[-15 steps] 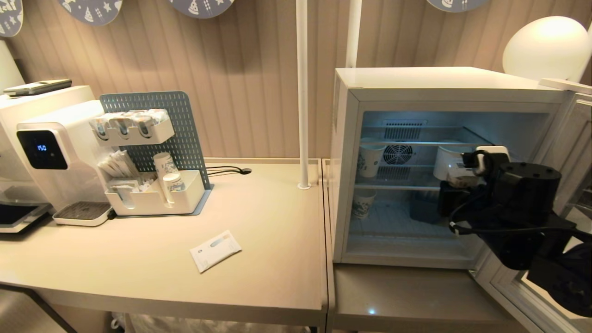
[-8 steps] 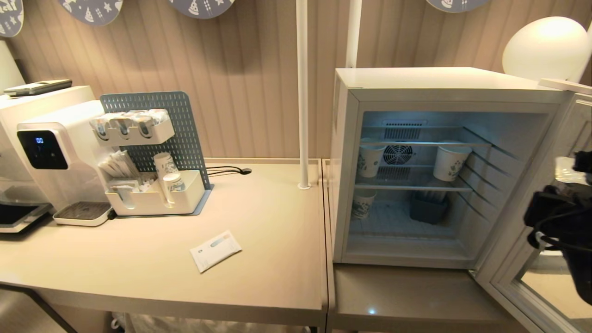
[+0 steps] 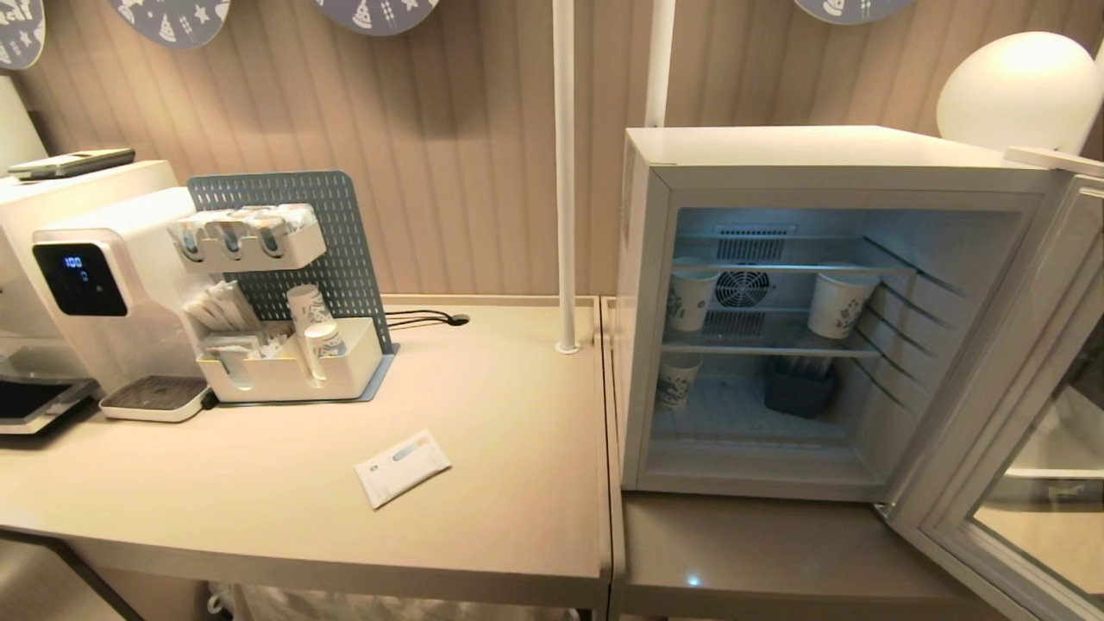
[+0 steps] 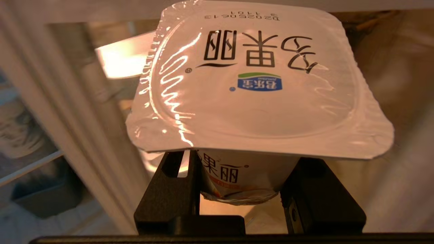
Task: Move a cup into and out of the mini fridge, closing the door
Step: Place the yoghurt on the freezer
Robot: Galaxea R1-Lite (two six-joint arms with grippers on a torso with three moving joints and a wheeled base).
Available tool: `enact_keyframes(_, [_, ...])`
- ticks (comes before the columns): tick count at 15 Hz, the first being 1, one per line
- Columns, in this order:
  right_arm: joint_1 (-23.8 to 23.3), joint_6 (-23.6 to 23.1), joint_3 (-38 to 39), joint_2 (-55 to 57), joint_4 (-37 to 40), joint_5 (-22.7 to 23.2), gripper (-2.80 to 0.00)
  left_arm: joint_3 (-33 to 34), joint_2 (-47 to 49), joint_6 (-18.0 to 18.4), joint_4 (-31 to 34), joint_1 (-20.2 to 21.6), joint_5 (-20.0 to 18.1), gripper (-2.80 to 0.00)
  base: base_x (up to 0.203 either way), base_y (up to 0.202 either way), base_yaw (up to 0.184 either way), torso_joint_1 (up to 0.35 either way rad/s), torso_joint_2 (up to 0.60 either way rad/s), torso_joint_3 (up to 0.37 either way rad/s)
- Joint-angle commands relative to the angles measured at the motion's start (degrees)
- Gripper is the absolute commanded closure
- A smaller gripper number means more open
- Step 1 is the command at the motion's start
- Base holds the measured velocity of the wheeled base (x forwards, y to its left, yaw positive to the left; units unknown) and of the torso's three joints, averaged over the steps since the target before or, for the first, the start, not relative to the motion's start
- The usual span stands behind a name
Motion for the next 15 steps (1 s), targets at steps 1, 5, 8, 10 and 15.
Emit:
enact_keyframes(1, [-2.77, -0.07, 0.88, -9.52, 3.18, 0.14, 0.00, 0.01, 0.09, 0.01, -0.03, 0.00, -0.02, 0.00, 0.000, 0.000, 0.000, 0.000, 0.00, 0.000])
enact_keyframes(5, [-5.02, -0.14, 1.08, -19.01, 13.02, 1.65, 0.00, 0.01, 0.09, 0.10, -0.03, 0.00, -0.02, 0.00, 0.000, 0.000, 0.000, 0.000, 0.00, 0.000])
enact_keyframes(8, [-5.09, -0.14, 1.67, -22.44, 16.87, 1.79, 0.00, 0.01, 0.09, 0.02, -0.03, 0.00, -0.02, 0.00, 0.000, 0.000, 0.000, 0.000, 0.00, 0.000])
enact_keyframes(10, [-5.13, -0.23, 1.67, -22.87, 17.12, 2.46, 0.00, 0.01, 0.09, 0.01, -0.03, 0.00, -0.11, 0.00, 0.000, 0.000, 0.000, 0.000, 0.00, 0.000])
enact_keyframes(15, [-5.07, -0.53, 2.13, -33.36, 25.42, 4.37, 0.00, 0.01, 0.09, -0.07, -0.03, 0.00, -0.11, 0.00, 0.000, 0.000, 0.000, 0.000, 0.00, 0.000])
